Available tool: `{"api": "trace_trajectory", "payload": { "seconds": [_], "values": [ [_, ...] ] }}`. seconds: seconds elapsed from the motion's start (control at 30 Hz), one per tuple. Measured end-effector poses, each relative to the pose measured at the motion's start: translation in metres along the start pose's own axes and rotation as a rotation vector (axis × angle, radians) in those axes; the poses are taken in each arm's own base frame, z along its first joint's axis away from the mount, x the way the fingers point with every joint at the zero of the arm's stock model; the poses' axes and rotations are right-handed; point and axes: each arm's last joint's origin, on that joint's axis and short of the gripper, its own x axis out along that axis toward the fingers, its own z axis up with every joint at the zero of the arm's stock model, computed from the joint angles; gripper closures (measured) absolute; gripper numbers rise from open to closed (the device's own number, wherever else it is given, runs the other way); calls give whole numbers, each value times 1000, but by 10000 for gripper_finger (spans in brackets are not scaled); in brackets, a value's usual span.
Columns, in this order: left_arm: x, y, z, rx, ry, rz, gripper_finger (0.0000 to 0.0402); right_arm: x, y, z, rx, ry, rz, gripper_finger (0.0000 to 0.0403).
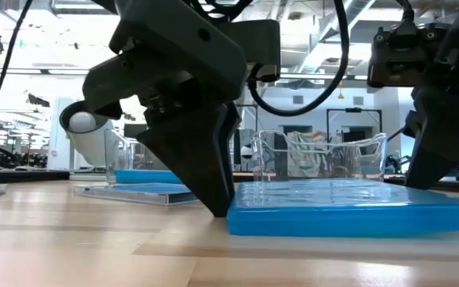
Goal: Pick & place jewel cases by type
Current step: Put the blue cd case into the left transparent bin
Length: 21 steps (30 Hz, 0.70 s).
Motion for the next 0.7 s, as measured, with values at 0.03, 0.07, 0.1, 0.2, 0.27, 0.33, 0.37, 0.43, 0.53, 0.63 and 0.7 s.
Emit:
{"api": "trace_trajectory", "payload": {
  "seconds": [0.03, 0.07, 0.1, 0.2, 0.27, 0.33, 0.37, 0.43, 0.53, 0.63, 0.7],
  "values": [
    [0, 1, 0, 3, -2, -2, 272, 0, 0, 0, -13, 1, -1, 403],
    [0, 1, 0, 5, -3, -3, 272, 0, 0, 0, -25, 1, -1, 403],
    [2, 1, -1, 5, -8, -3, 272, 0, 0, 0, -41, 1, 0, 403],
    [6, 3, -6, 0, -23, -23, 272, 0, 1, -1, -64, -7, -2, 403],
    [11, 4, -13, -14, -24, -30, 272, -1, 1, -2, -70, -26, -11, 403],
    [15, 5, -21, -36, -30, -31, 272, -1, 2, -2, -49, -43, -19, 403],
    [17, 5, -25, -45, -34, -34, 272, -1, 2, -2, -33, -50, -24, 403],
    [19, 5, -29, -60, -40, -37, 272, 0, 0, -2, -5, -57, -31, 403],
    [19, 3, -30, -58, -40, -37, 272, 4, -5, -5, 41, -75, -6, 402],
    [18, 2, -30, -44, -53, -29, 272, 8, -10, -7, 116, -71, 31, 395],
    [18, 2, -30, -36, -57, -29, 272, 10, -13, -9, 162, -68, 47, 386]
  ]
}}
